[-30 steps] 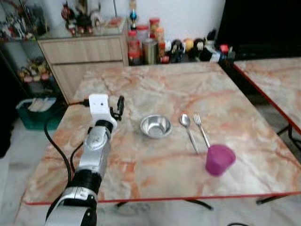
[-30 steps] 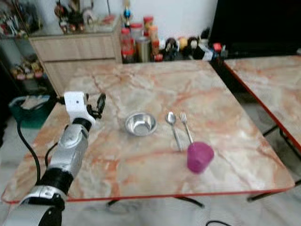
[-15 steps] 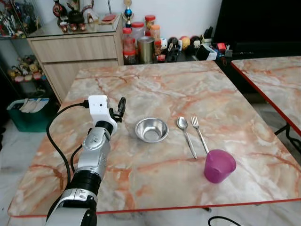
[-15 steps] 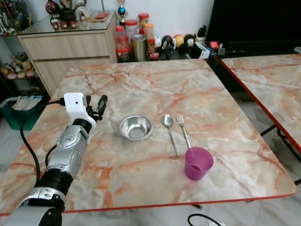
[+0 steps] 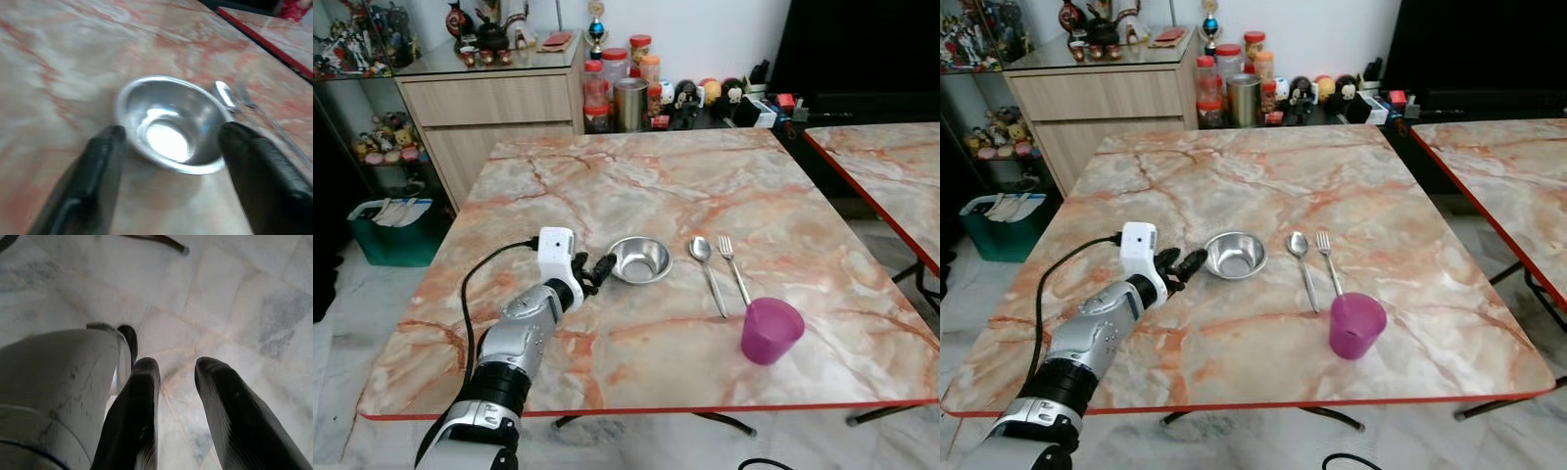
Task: Setting the table
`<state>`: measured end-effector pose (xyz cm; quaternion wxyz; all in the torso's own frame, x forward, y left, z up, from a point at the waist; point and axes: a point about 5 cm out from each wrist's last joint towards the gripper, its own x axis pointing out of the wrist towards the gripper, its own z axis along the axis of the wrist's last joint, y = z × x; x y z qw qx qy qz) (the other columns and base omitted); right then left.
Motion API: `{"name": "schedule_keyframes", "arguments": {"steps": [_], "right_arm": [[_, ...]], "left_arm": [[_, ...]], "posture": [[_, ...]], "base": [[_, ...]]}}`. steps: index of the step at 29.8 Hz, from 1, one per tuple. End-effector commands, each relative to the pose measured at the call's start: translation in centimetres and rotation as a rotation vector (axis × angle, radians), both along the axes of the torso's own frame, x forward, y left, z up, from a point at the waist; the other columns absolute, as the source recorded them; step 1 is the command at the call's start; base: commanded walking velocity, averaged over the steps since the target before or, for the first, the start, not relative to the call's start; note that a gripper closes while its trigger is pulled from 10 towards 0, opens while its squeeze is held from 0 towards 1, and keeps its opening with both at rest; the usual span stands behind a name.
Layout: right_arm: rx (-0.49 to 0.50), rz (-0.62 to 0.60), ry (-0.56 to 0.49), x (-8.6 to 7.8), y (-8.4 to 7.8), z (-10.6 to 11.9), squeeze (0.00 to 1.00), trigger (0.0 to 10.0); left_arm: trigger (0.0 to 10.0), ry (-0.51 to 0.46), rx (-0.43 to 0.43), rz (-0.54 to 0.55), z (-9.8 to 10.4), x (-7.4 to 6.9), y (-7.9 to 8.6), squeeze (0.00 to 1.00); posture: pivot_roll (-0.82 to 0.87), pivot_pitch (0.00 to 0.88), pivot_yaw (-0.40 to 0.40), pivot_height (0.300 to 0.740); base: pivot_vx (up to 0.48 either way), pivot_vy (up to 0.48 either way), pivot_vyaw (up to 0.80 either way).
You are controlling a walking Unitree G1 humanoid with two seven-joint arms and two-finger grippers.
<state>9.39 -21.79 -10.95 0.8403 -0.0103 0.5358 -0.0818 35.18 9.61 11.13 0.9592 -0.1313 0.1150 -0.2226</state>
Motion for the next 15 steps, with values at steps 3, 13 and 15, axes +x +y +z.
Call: {"name": "schedule_keyframes", "arguments": {"steps": [3,13,15], "right_arm": [[0.011,0.009,0.005,0.1,0.5,-0.1,0.00,10.0],[0.018,-0.017,0.014,-0.3,0.5,-0.2,0.00,10.0],[0.019,-0.018,0.016,-0.3,0.6,-0.2,0.00,10.0]], "left_arm": [[10.0,0.018,0.011,0.037,0.8,1.0,-0.5,0.37],[10.0,0.081,0.000,0.163,1.3,2.3,-0.3,0.00],[10.0,0.098,-0.001,0.195,1.2,2.5,-0.2,0.00]], "posture": [[-0.02,0.000,0.045,0.740],[-0.03,0.000,0.051,0.740],[-0.03,0.000,0.051,0.740]], "base": [[0.000,0.000,0.00],[0.000,0.000,0.00],[0.000,0.000,0.00]]}}
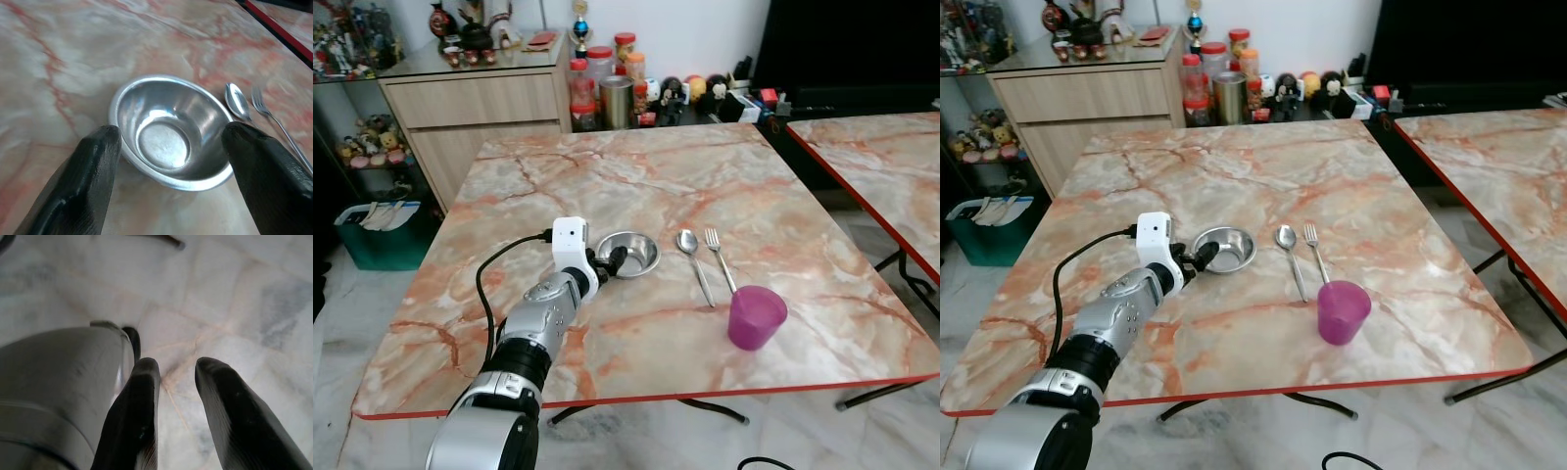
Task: Setting the table
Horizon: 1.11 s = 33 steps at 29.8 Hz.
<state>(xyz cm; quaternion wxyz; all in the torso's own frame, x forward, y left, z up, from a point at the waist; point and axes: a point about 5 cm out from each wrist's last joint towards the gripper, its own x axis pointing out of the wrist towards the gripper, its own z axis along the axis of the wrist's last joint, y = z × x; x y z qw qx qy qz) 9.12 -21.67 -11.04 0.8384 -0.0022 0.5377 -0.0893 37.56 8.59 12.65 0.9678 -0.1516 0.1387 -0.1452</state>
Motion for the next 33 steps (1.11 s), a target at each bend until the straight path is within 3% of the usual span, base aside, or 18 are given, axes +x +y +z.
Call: {"name": "schedule_keyframes", "arguments": {"steps": [1,8,17,33], "right_arm": [[0.014,0.004,0.012,-0.1,0.5,-0.1,0.00,10.0],[0.016,0.002,0.010,0.0,0.6,-0.1,0.00,10.0],[0.020,0.008,0.003,0.2,0.7,-0.1,0.00,10.0],[0.024,0.002,0.009,-0.4,1.0,-0.3,0.00,10.0]], "left_arm": [[10.0,0.028,0.007,0.052,-0.4,0.2,0.9,0.00],[10.0,0.075,-0.040,0.151,-0.4,0.7,0.9,0.00],[10.0,0.107,-0.119,0.141,-0.4,0.8,0.1,0.00],[10.0,0.094,-0.075,0.095,0.1,1.2,-0.9,0.00]], "posture": [[-0.03,0.000,0.051,0.740],[-0.03,0.000,0.052,0.740],[-0.03,0.000,0.050,0.740],[-0.06,0.000,0.062,0.740]], "base": [[0.000,0.000,0.00],[0.000,0.000,0.00],[0.000,0.000,0.00],[0.000,0.000,0.00]]}}
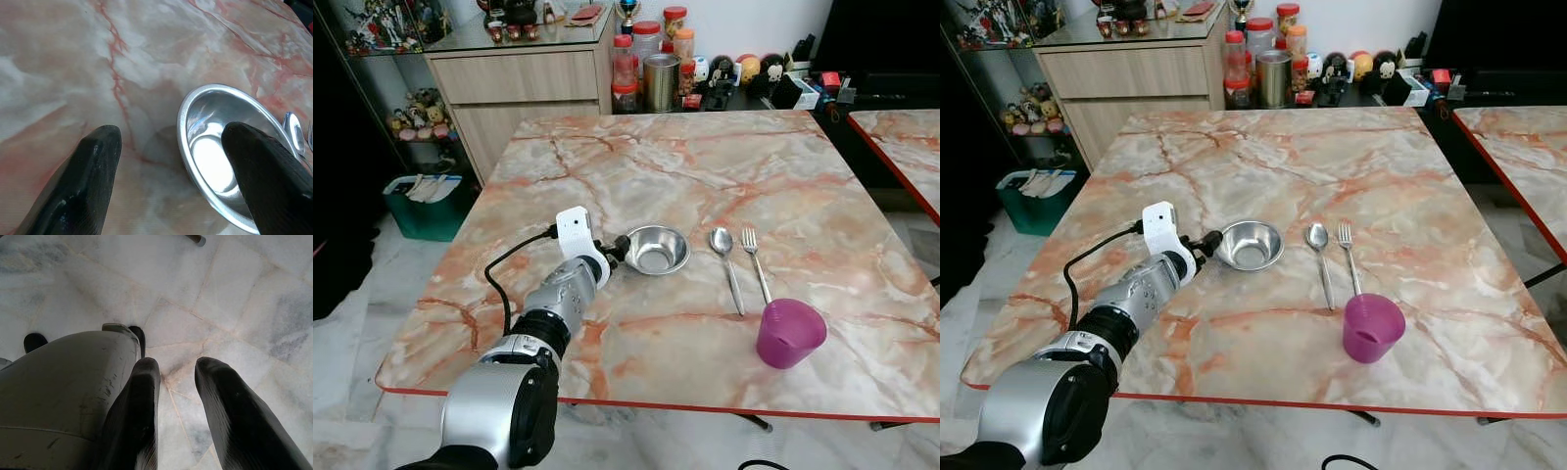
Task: Setting the table
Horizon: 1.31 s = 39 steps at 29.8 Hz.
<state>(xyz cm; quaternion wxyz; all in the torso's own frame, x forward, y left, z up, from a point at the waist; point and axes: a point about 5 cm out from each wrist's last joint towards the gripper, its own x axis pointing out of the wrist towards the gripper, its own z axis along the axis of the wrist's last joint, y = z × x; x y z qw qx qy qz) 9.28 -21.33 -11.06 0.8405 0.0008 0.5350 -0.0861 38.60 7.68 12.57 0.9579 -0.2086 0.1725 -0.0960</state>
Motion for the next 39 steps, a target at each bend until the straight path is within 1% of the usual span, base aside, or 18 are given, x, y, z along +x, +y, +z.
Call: {"name": "schedule_keyframes", "arguments": {"steps": [1,6,9,16,25,27,33,39], "right_arm": [[0.016,-0.002,0.019,-0.7,0.6,-0.3,0.00,10.0],[0.012,-0.010,0.032,-1.3,0.3,-0.3,0.00,10.0],[0.007,-0.018,0.041,-1.8,-0.1,-0.4,0.00,10.0],[0.005,-0.019,0.044,-2.2,-0.2,-0.4,0.00,10.0],[0.006,-0.015,0.044,-2.3,-0.1,-0.4,0.00,10.0],[0.006,-0.015,0.043,-2.7,0.0,-0.5,0.00,10.0],[0.007,-0.019,0.050,-3.4,0.1,-0.6,0.00,10.0],[0.005,-0.021,0.060,-4.2,0.0,-0.6,0.00,10.0]], "left_arm": [[10.0,-0.002,0.022,-0.006,0.1,0.1,0.0,0.00],[10.0,0.021,0.019,-0.025,-0.4,-0.2,-0.5,0.00],[10.0,0.041,0.010,-0.063,-1.0,-0.6,-1.3,0.00],[10.0,0.055,0.013,-0.086,-1.5,-1.0,-2.4,0.00],[10.0,0.064,0.020,-0.083,-1.6,-1.1,-2.6,0.00],[10.0,0.083,0.018,-0.060,-1.9,-1.2,-2.7,0.00],[10.0,0.092,-0.013,-0.060,-1.9,-1.5,-3.6,0.00],[10.0,0.050,-0.069,-0.074,-0.9,-1.2,-4.4,0.00]], "posture": [[-0.06,0.000,0.063,0.740],[-0.07,0.000,0.066,0.740],[-0.08,0.000,0.066,0.740],[-0.10,0.000,0.069,0.740],[-0.11,0.000,0.071,0.740],[-0.12,0.000,0.076,0.740],[-0.13,0.000,0.079,0.740],[-0.14,0.006,0.079,0.740]], "base": [[0.000,0.000,0.00],[0.000,0.000,0.00],[0.000,0.000,0.00],[0.000,0.000,0.00],[0.000,0.000,0.00],[0.000,0.000,0.00],[0.000,0.000,0.00],[0.000,0.000,0.00]]}}
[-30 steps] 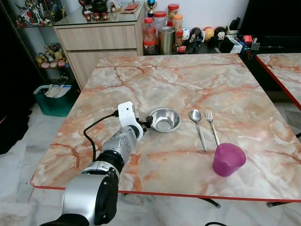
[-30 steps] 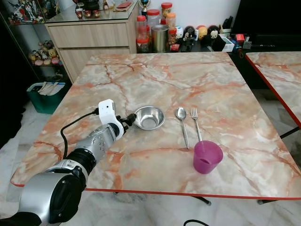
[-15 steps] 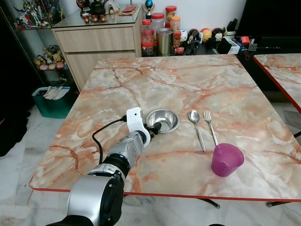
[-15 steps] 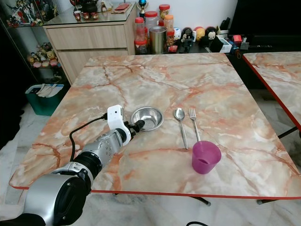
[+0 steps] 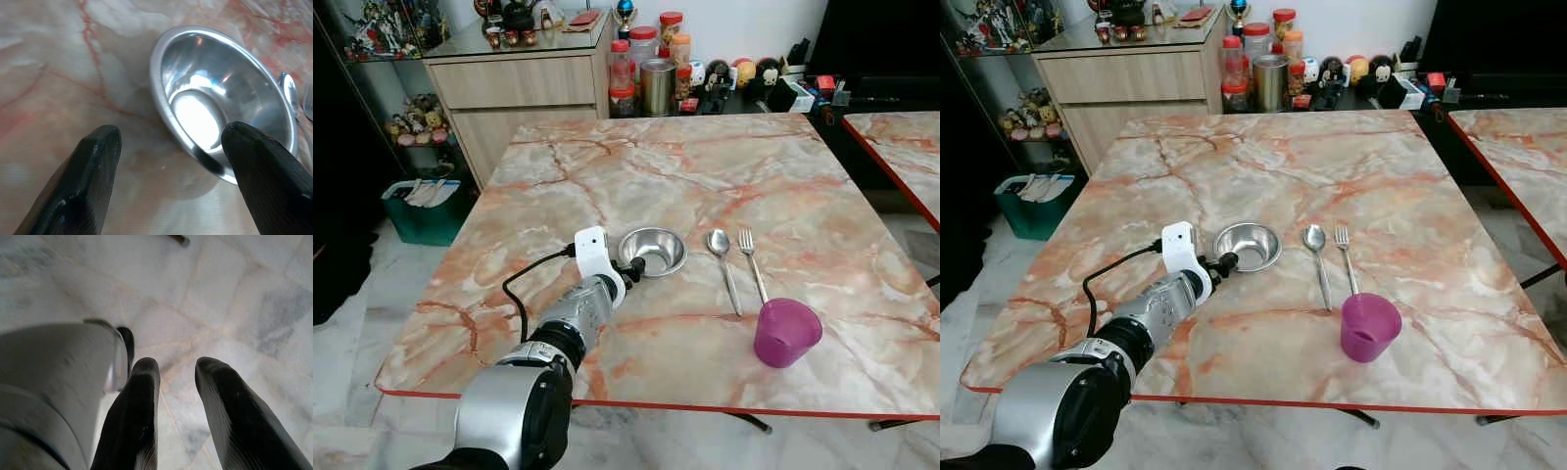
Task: Setting the table
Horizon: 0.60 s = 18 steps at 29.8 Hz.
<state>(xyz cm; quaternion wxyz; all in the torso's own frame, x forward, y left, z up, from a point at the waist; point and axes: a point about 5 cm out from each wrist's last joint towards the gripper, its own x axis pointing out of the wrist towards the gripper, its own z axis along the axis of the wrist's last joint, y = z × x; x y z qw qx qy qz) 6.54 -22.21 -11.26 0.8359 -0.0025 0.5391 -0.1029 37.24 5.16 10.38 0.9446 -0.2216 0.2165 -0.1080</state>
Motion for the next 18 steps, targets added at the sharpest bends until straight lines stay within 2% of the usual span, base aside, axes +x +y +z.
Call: {"name": "schedule_keyframes", "arguments": {"steps": [1,7,16,18], "right_arm": [[0.028,0.003,0.047,-1.5,0.8,-0.4,0.00,10.0],[0.028,0.009,0.039,-1.8,0.8,-0.4,0.00,10.0],[0.001,0.041,-0.132,1.3,0.1,0.6,0.00,10.0],[-0.001,0.045,-0.144,1.5,0.1,0.7,0.00,10.0]], "left_arm": [[10.0,-0.042,-0.054,-0.036,1.5,0.2,-2.0,0.00],[10.0,-0.073,-0.048,-0.056,2.4,0.5,-2.3,0.00],[10.0,-0.080,-0.033,-0.053,2.4,0.7,-1.6,0.00],[10.0,-0.080,-0.034,-0.053,2.4,0.8,-1.5,0.00]], "posture": [[-0.14,0.006,0.079,0.740],[-0.14,0.036,0.085,0.740],[-0.14,0.080,0.086,0.740],[-0.14,0.080,0.086,0.740]], "base": [[0.000,0.000,0.00],[0.000,0.000,0.00],[0.000,0.000,0.00],[0.000,0.000,0.00]]}}
